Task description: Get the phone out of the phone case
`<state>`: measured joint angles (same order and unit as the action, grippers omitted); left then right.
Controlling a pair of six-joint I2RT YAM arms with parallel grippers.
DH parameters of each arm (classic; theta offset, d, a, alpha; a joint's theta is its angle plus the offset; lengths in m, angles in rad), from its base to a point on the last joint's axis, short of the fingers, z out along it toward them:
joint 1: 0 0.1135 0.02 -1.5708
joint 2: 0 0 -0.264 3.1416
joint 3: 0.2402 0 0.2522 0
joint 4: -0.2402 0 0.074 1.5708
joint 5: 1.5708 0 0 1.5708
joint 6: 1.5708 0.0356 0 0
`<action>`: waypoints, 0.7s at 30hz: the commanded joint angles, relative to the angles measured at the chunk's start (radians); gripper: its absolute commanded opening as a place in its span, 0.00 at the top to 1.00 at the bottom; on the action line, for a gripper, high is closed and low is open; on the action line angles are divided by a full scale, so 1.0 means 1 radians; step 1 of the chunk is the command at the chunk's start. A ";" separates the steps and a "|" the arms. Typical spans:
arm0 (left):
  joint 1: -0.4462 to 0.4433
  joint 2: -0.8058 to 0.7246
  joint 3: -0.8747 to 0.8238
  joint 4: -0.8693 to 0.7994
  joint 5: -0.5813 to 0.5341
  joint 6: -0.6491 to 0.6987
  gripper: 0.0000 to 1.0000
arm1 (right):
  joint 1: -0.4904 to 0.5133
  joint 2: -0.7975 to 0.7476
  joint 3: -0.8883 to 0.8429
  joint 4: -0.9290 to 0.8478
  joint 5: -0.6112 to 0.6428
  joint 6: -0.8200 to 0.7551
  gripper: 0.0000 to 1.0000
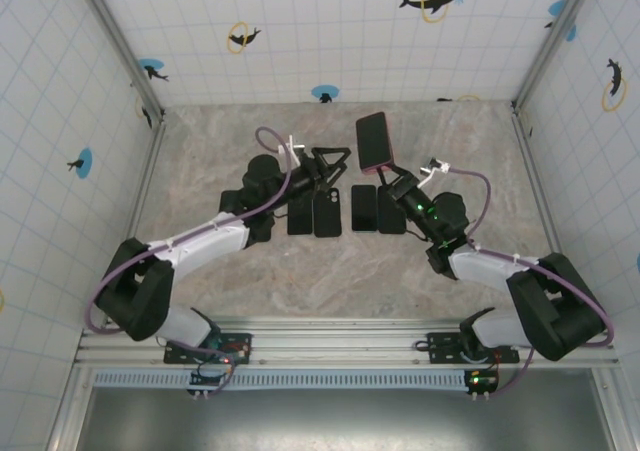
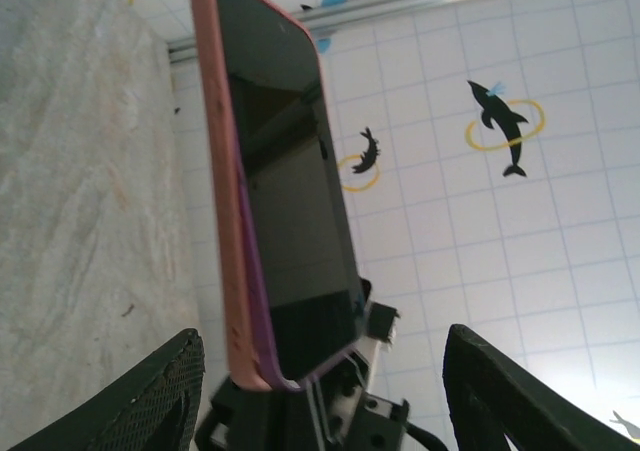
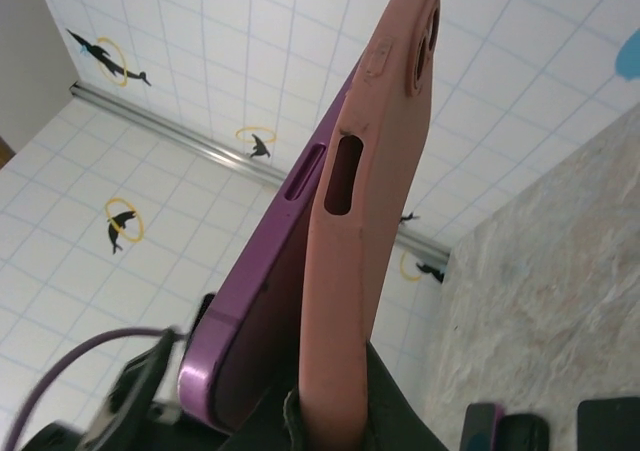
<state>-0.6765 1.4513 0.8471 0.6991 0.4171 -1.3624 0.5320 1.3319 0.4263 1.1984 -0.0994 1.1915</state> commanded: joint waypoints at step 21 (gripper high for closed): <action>-0.121 0.152 -0.019 0.394 -0.108 -0.236 0.45 | 0.078 0.027 0.055 0.122 0.187 -0.150 1.00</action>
<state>-0.7921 1.5856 0.8139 1.0145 0.3252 -1.5707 0.6022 1.3613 0.4313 1.2007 0.0628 1.0611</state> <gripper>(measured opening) 0.545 0.113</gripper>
